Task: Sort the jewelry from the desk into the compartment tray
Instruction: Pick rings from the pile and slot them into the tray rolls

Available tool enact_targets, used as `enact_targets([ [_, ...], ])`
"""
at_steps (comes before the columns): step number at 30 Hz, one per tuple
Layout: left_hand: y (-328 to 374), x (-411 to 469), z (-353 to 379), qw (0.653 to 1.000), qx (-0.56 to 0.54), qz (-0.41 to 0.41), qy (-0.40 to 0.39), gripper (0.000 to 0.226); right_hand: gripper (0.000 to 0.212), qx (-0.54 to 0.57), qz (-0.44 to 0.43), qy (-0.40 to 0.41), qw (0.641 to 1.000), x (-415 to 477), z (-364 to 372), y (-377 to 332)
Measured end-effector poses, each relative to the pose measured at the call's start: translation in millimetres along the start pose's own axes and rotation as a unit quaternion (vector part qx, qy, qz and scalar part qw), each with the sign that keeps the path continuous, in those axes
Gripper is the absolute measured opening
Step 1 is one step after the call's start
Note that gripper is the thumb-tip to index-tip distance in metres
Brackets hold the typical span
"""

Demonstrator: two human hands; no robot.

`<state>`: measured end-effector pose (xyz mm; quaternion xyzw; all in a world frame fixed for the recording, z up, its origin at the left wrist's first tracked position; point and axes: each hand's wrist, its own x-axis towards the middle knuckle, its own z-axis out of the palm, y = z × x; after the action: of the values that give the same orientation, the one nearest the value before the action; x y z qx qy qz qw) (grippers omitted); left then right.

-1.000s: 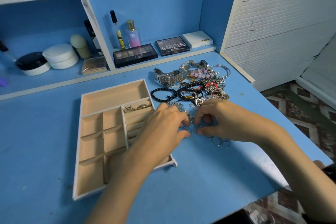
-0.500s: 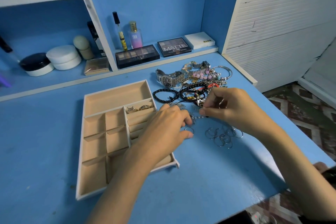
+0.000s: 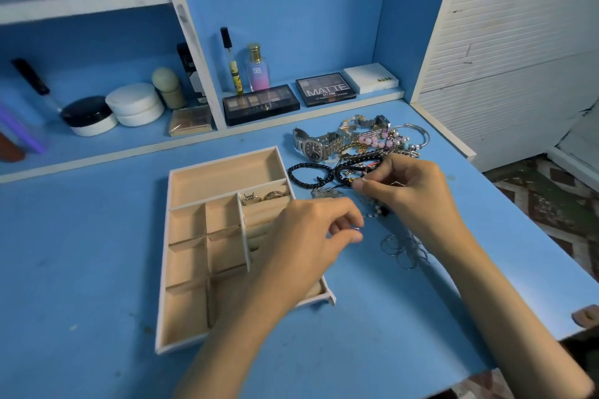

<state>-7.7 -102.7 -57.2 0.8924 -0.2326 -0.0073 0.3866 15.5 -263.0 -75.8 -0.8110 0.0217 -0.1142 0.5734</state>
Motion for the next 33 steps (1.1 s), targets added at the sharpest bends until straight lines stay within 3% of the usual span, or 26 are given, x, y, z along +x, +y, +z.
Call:
enact_targets([
  [4, -22.6, -14.9, -36.2, 0.987, -0.071, -0.058, 0.129, 0.015, 0.024, 0.062, 0.002, -0.019, 0.998, 5.8, 14.1, -13.3],
  [8, -50.2, -21.5, -59.9, 0.972, -0.096, -0.103, 0.186, 0.017, 0.022, 0.086, -0.039, -0.081, 0.992, 9.2, 44.6, -31.1],
  [18, -69.2, -23.8, -60.1, 0.98, -0.031, -0.107, 0.163, 0.012, 0.021, 0.054, -0.101, -0.1, 0.988, -0.4, 71.3, -21.4],
  [33, -70.2, -30.8, -65.0, 0.986, 0.069, -0.093, 0.122, 0.008, 0.019, 0.075, -0.086, -0.107, 0.988, -3.1, 71.1, -23.4],
])
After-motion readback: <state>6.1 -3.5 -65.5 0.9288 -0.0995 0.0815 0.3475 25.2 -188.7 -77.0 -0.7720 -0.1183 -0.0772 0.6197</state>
